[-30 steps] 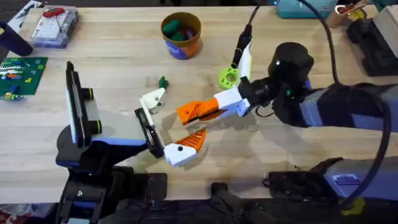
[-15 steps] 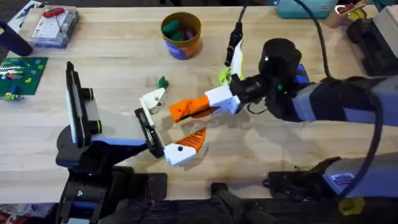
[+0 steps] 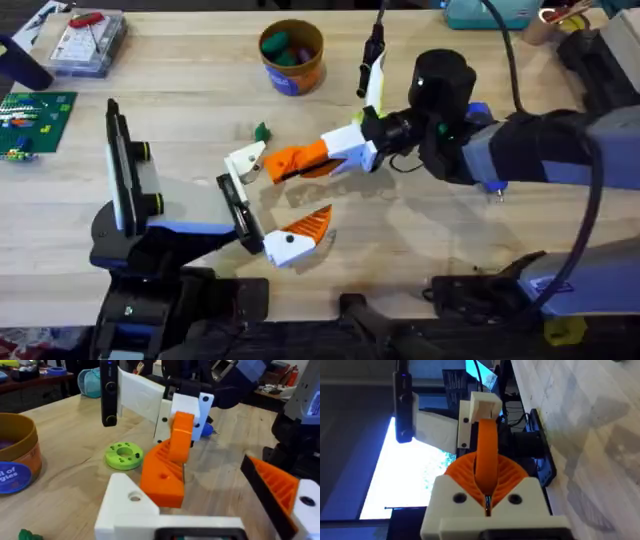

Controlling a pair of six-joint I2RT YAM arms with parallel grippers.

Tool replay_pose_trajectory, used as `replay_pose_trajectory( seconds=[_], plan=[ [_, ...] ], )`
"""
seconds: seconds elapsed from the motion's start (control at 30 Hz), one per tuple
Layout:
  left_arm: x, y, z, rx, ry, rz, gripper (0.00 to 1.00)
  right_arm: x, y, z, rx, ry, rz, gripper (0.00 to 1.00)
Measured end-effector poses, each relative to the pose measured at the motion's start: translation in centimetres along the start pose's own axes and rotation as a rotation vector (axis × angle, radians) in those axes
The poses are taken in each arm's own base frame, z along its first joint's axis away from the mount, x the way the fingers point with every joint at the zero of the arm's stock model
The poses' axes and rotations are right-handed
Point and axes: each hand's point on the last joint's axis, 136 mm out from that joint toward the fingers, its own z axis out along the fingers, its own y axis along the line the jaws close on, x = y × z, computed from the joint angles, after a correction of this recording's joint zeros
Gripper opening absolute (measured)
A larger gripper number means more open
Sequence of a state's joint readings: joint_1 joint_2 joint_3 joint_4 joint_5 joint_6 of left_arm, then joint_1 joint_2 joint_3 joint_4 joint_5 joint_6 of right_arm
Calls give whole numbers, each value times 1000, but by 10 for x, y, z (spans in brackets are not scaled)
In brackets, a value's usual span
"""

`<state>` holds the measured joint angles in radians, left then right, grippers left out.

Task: Pick up the gripper from the table and insert it into the empty holder that is missing its gripper. Then pick up a screw, insert it into the mounting hole, and use the screwdriver to tighten it. Finally, clean up the table by picking up the vegetable and placing it into the bucket.

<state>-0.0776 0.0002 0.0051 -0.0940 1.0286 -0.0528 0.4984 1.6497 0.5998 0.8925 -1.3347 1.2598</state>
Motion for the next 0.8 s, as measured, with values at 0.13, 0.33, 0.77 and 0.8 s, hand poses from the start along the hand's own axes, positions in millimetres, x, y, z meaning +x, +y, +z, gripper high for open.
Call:
replay_pose_trajectory(
  seconds=[0.13,0.33,0.77,0.8],
  plan=[
    [0,0,0,0,0,0,986,2,0,4,1,7,0,17],
    [0,0,0,0,0,0,986,4,3,9,-1,22,-9,17],
    [0,0,0,-1,0,0,986,-5,4,11,9,-11,43,17],
    [0,0,0,0,0,0,986,-5,4,11,9,-11,43,17]
  ],
)
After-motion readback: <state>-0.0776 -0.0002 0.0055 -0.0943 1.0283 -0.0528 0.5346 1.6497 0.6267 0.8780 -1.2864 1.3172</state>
